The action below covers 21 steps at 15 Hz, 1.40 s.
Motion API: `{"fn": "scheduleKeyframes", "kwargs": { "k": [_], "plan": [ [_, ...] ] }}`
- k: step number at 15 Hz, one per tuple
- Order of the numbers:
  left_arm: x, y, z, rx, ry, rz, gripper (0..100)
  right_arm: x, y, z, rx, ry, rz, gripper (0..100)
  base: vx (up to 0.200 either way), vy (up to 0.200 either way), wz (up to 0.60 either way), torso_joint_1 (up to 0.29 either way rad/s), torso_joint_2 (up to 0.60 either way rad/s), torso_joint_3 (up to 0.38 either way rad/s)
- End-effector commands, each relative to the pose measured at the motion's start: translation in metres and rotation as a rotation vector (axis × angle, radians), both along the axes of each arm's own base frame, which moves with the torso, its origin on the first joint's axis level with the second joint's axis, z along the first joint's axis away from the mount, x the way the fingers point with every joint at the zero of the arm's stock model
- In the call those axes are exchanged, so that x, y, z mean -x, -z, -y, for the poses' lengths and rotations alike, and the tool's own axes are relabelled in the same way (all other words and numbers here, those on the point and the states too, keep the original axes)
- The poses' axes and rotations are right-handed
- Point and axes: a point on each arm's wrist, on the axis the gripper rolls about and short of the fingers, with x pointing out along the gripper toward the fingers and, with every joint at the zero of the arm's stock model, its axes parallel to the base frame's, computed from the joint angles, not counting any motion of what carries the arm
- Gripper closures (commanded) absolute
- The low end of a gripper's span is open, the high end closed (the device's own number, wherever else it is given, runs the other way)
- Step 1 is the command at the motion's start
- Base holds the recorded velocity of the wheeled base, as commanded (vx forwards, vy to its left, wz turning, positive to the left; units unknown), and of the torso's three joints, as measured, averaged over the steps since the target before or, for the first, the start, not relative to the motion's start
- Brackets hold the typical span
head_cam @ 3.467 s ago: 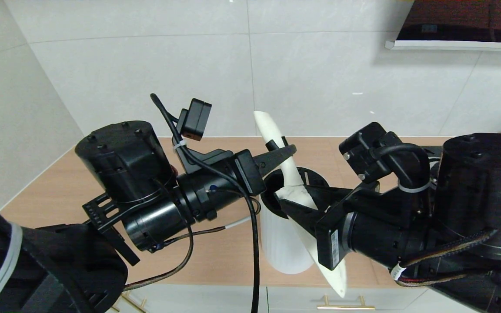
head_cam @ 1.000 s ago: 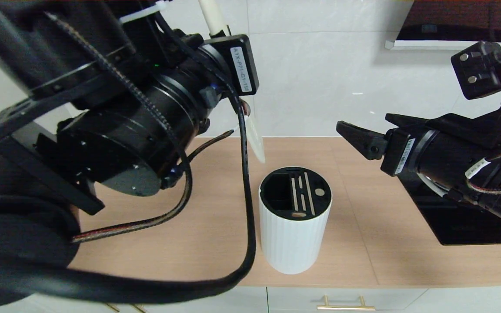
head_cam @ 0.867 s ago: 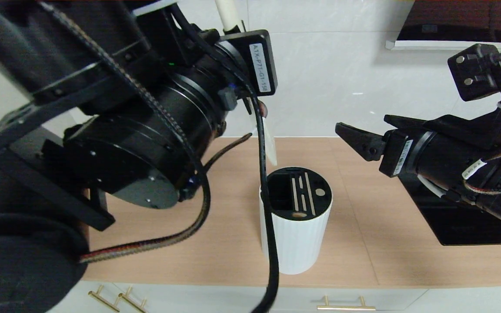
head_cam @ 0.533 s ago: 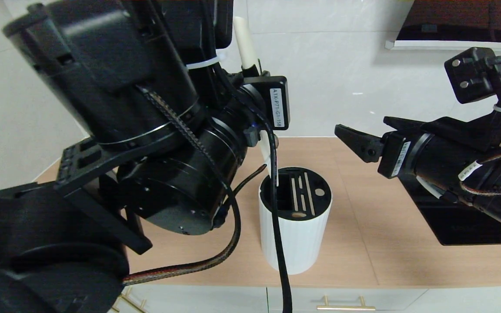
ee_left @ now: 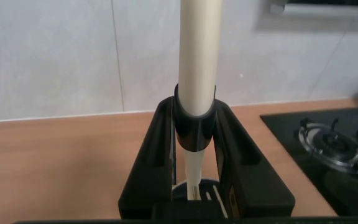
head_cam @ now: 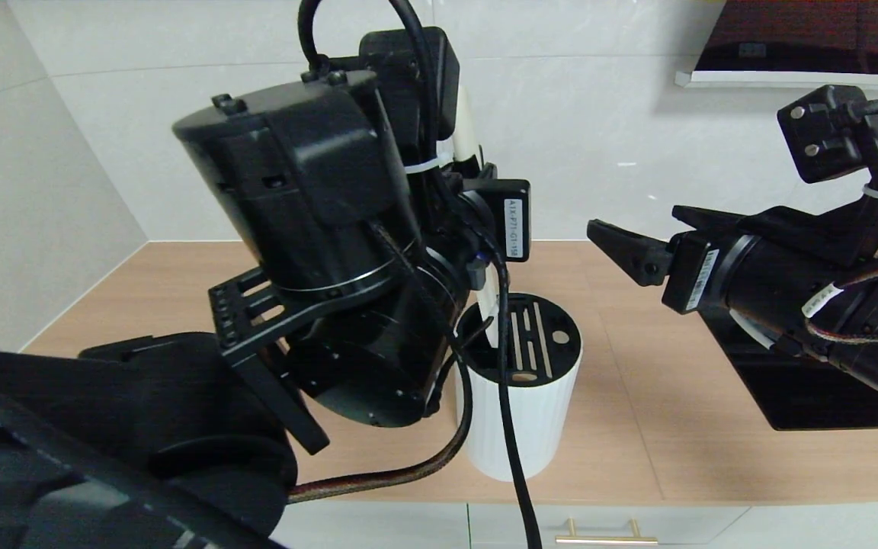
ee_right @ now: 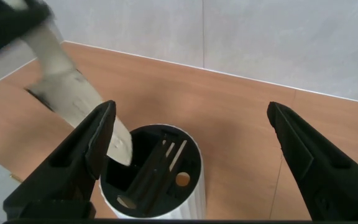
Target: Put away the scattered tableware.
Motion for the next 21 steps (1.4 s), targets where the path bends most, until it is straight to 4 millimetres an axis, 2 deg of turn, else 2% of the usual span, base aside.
{"fn": "scheduleKeyframes", "kwargs": {
  "k": [1, 7, 11, 19, 21],
  "plan": [
    [-0.004, 0.009, 0.006, -0.022, -0.001, -0.015, 100, 0.000, 0.000, 0.000, -0.001, -0.001, 0.001, 0, 0.000, 0.000, 0.00, 0.000, 0.00, 0.000],
    [-0.010, 0.038, 0.027, -0.056, 0.021, -0.064, 100, 0.000, 0.000, 0.000, -0.001, 0.001, 0.001, 0, 0.000, 0.000, 0.00, 0.000, 0.00, 0.000],
    [-0.013, 0.051, 0.032, -0.078, 0.021, -0.090, 100, 0.000, 0.001, 0.000, 0.003, -0.001, -0.003, 0, 0.000, 0.000, 0.00, 0.000, 0.00, 0.000],
    [-0.029, 0.096, 0.042, -0.176, -0.007, -0.162, 100, -0.001, 0.003, -0.001, 0.011, -0.001, -0.011, 0, 0.000, 0.000, 0.00, 0.000, 0.00, 0.000],
    [-0.031, 0.098, 0.041, -0.173, -0.013, -0.168, 100, -0.001, 0.004, -0.001, 0.012, -0.001, -0.012, 0, 0.000, 0.000, 0.00, 0.000, 0.00, 0.000]
  ]
}}
